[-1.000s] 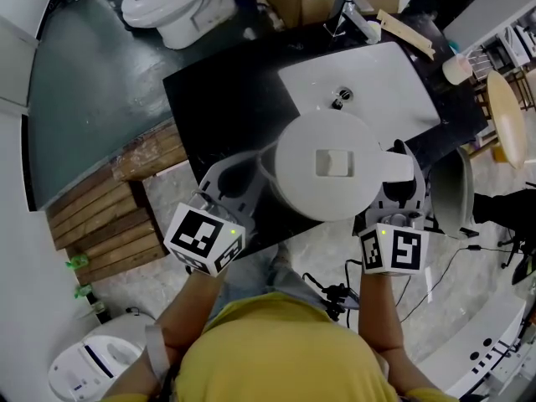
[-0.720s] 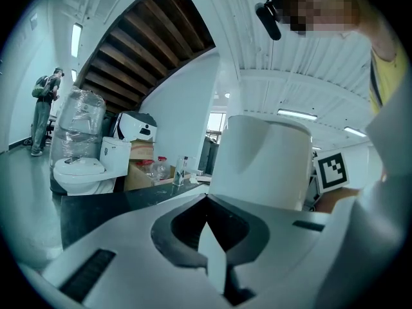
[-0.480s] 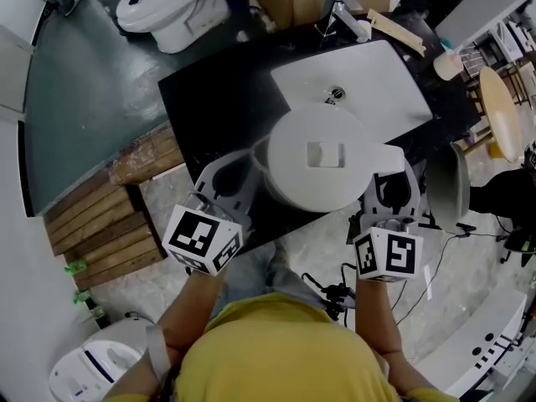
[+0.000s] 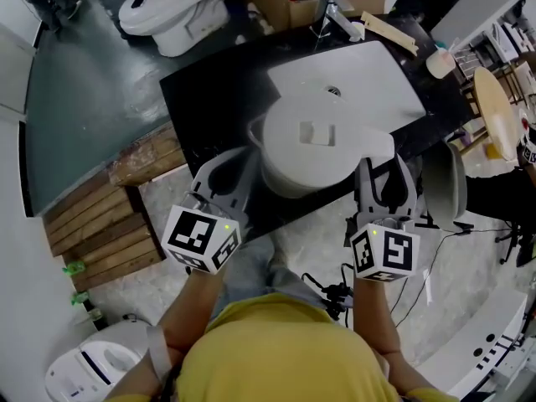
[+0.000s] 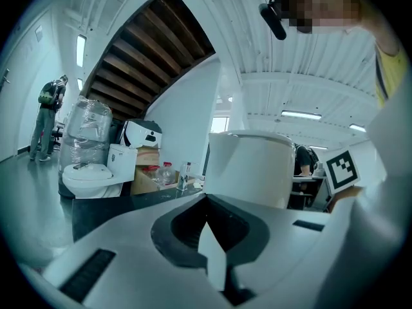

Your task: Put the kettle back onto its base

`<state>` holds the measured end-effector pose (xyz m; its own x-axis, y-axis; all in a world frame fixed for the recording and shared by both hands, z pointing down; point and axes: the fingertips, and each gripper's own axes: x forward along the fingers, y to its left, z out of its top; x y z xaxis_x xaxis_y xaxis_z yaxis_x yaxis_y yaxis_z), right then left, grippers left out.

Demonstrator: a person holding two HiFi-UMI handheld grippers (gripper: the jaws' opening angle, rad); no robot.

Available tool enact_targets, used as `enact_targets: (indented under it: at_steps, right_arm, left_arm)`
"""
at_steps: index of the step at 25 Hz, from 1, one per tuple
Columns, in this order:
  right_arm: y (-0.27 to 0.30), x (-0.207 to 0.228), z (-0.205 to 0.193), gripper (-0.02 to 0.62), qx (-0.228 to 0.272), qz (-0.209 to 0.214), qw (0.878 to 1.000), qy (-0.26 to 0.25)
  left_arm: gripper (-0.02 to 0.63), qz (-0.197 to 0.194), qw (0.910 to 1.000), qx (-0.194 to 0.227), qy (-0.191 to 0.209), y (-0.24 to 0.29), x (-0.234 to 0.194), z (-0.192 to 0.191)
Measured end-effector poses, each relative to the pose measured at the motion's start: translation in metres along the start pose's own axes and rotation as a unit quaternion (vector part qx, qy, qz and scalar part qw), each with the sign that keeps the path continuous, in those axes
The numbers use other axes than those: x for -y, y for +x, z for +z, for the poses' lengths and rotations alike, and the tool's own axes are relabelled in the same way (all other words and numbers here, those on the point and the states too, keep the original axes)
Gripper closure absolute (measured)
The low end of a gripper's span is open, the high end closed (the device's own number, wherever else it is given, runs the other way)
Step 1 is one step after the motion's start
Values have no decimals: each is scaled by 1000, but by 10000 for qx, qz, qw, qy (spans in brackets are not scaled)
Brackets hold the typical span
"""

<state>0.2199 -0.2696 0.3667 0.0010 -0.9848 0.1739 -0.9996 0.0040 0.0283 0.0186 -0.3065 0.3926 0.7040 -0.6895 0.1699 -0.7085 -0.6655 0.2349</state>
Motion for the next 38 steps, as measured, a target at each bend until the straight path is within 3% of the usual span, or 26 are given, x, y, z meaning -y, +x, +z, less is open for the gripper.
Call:
enact_targets:
  at_steps: [11, 16, 21, 28, 38]
  right_arm:
    - [-39, -16, 18, 380, 232, 146, 9996, -59]
    - [-67, -28, 30, 516, 454, 395, 9982, -83]
    - [-100, -44, 39, 572, 580, 769, 9953, -65]
    - [-150, -61, 45, 578, 681, 1128, 9913, -71]
    - [-207, -83, 55, 578, 757, 1238, 9893, -125]
  left_arm:
    - [600, 97, 9997, 224, 60, -30, 25, 10]
    - [600, 156, 9991, 377, 112, -54, 48, 15]
    - [600, 200, 9984, 495, 192, -82, 77, 17]
    - [600, 187, 9975, 596, 320, -122, 121, 19]
    - [600, -121, 9960, 764, 452, -163, 166, 31]
